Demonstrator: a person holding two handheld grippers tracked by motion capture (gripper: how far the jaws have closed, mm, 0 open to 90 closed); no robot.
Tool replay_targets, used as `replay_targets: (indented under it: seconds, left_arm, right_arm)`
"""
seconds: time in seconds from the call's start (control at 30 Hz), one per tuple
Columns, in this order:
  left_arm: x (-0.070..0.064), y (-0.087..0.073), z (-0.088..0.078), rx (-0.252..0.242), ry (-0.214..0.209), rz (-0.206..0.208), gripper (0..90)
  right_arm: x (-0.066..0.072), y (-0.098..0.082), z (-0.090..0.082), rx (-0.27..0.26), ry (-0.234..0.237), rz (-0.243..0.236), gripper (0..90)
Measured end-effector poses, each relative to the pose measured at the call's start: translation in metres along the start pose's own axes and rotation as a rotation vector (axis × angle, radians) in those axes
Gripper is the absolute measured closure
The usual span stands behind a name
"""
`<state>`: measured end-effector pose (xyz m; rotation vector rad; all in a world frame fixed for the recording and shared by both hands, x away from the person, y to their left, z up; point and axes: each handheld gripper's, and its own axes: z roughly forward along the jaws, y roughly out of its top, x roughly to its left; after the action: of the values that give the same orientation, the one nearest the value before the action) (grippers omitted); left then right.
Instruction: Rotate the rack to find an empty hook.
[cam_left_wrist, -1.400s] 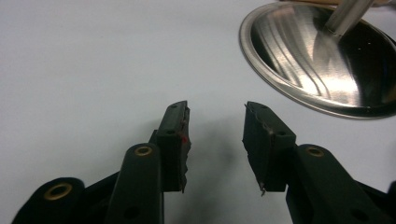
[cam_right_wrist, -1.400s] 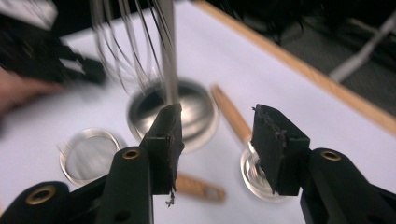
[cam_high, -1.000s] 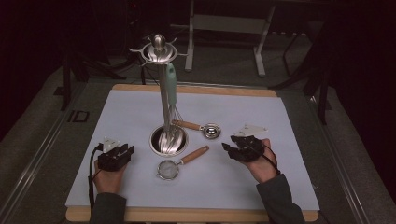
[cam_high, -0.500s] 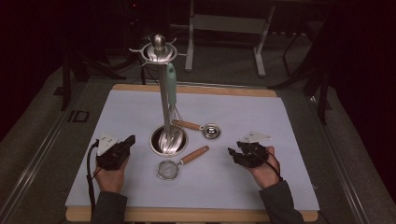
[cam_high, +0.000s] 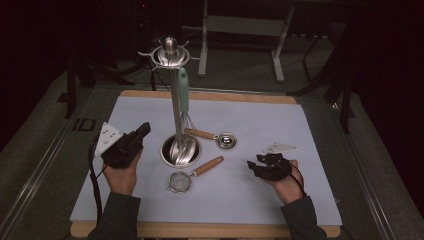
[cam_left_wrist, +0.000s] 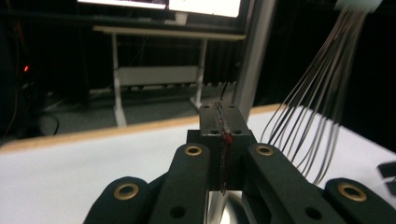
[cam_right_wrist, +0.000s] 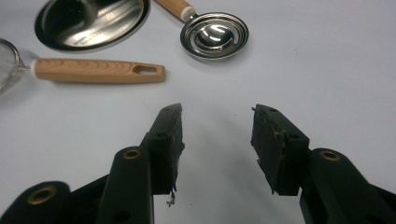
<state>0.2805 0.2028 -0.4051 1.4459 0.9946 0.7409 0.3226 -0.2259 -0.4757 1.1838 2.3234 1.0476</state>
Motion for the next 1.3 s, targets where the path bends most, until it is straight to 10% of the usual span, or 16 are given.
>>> replay_targets:
  seconds: [0.37,0.8,1.3]
  left_arm:
    - [-0.028,0.047,0.002,-0.196,-0.069,0.052,90.0]
    - [-0.038,0.095,0.007,-0.293,-0.088,0.08,90.0]
    - [-0.04,0.113,0.007,-0.381,-0.095,0.12,90.0]
  right_arm:
    - [-0.002,-0.002,0.001,0.002,-0.012,0.015,52.5]
    - [-0.002,-0.003,0.001,-0.003,-0.012,0.025,52.4]
    - [-0.005,-0.003,-0.002,-0.025,0.009,0.055,52.4]
